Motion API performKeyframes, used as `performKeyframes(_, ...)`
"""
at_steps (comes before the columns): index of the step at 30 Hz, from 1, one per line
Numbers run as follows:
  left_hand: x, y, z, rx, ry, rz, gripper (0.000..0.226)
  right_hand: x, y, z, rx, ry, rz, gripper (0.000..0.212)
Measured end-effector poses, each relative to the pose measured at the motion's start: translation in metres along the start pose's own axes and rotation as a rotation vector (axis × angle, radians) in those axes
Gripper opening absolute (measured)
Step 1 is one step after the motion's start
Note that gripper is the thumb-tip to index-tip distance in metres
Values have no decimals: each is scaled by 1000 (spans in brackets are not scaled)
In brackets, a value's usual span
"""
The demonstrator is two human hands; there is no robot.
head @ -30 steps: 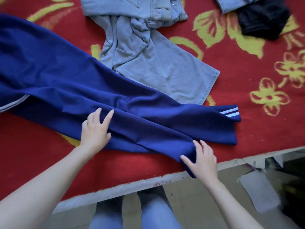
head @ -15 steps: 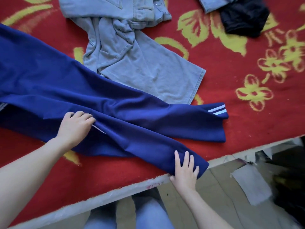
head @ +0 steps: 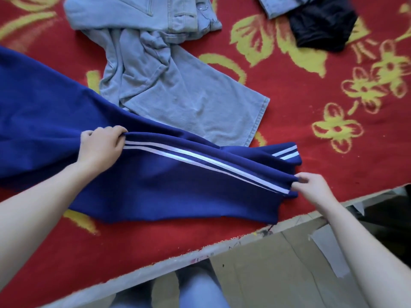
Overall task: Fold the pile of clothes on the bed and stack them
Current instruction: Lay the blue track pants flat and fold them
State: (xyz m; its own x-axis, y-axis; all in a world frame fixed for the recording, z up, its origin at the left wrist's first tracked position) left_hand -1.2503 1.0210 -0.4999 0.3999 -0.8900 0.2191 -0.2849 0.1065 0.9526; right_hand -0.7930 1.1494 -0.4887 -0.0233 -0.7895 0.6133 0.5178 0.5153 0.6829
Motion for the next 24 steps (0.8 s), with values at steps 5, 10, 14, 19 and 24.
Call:
performKeyframes(5, 1, -39, -28, -157, -88, 277, 60, -48, -3, -2, -356, -181, -205, 7)
performKeyframes(10, -12, -46, -67, -238, -188, 268, 57, -61, -22, -14, -219, -451, -339, 26)
performKeyframes(14, -27, -51, -94, -206, -249, 331, 34, -61, -24, -11, -239, -344, -381, 30)
performKeyframes(19, -33, -45, -108, -187, -488, 217, 17, -71, -12, -13, -377, -198, -304, 36)
performKeyframes(24, -39, -34, -103, -127, -516, 204, 36, -75, 4, -4, -215, -25, -147, 40)
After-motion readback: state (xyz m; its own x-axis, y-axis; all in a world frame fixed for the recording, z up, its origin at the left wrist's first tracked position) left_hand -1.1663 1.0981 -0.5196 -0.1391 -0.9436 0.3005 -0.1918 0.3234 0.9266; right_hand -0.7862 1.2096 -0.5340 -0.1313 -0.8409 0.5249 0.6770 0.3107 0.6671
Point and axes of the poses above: each hand's wrist, its own x-axis away from the middle knuckle, its own y-axis out of the back of the hand, z = x × y, the point moved 5 cm from there along -x, towards the middle knuckle, and after that the axes turned 3 degrees about -y, right-handed, at the moved point
